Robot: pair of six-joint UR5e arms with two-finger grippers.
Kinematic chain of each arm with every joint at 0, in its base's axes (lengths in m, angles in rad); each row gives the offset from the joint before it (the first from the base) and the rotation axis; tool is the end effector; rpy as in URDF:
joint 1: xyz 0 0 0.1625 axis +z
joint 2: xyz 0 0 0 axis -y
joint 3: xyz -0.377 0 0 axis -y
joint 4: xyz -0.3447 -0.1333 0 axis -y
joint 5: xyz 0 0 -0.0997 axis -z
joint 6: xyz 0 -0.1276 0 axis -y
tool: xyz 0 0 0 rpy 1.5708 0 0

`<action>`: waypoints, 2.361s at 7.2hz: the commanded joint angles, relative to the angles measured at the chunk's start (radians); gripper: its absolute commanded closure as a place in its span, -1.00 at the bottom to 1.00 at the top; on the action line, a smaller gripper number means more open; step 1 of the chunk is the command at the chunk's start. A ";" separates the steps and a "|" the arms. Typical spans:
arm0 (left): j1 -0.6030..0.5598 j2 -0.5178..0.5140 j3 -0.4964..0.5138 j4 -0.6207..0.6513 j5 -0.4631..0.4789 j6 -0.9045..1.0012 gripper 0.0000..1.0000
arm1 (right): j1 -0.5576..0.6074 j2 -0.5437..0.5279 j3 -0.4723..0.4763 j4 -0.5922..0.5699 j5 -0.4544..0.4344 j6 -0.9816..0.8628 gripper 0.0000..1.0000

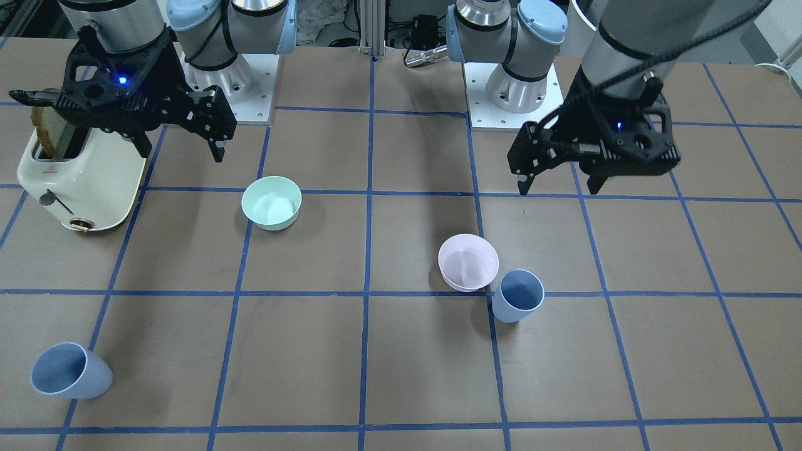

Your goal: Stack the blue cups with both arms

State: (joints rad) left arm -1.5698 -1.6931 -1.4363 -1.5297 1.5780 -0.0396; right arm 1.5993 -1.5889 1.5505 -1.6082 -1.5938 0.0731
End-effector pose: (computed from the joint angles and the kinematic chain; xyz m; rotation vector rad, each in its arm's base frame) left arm -0.1319 -0.4972 0.4188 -0.0639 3.1337 -0.0837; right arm 0.1430 -0.4428 0.4330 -0.0709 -3.1194 0.1200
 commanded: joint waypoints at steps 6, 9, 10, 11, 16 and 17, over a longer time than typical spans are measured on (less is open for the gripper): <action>0.001 -0.305 -0.182 0.302 -0.030 0.022 -0.68 | 0.001 0.001 0.000 -0.016 -0.002 0.002 -1.00; 0.001 -0.332 -0.167 0.306 -0.026 0.037 1.00 | 0.001 0.001 0.000 -0.016 0.000 0.005 -1.00; 0.001 -0.327 -0.155 0.307 -0.027 0.030 1.00 | -0.001 0.001 0.000 -0.016 0.000 0.004 -1.00; -0.001 -0.329 -0.123 0.307 -0.033 0.024 1.00 | 0.001 0.001 0.000 -0.016 0.000 0.004 -1.00; -0.238 -0.355 0.021 0.295 -0.070 -0.227 1.00 | -0.001 0.001 0.002 -0.015 0.000 0.004 -1.00; -0.296 -0.371 0.019 0.302 -0.069 -0.334 1.00 | -0.001 0.001 0.002 -0.015 0.000 0.004 -1.00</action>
State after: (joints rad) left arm -1.7901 -2.0489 -1.4139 -1.2343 1.5143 -0.2582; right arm 1.5984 -1.5877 1.5518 -1.6232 -1.5938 0.0767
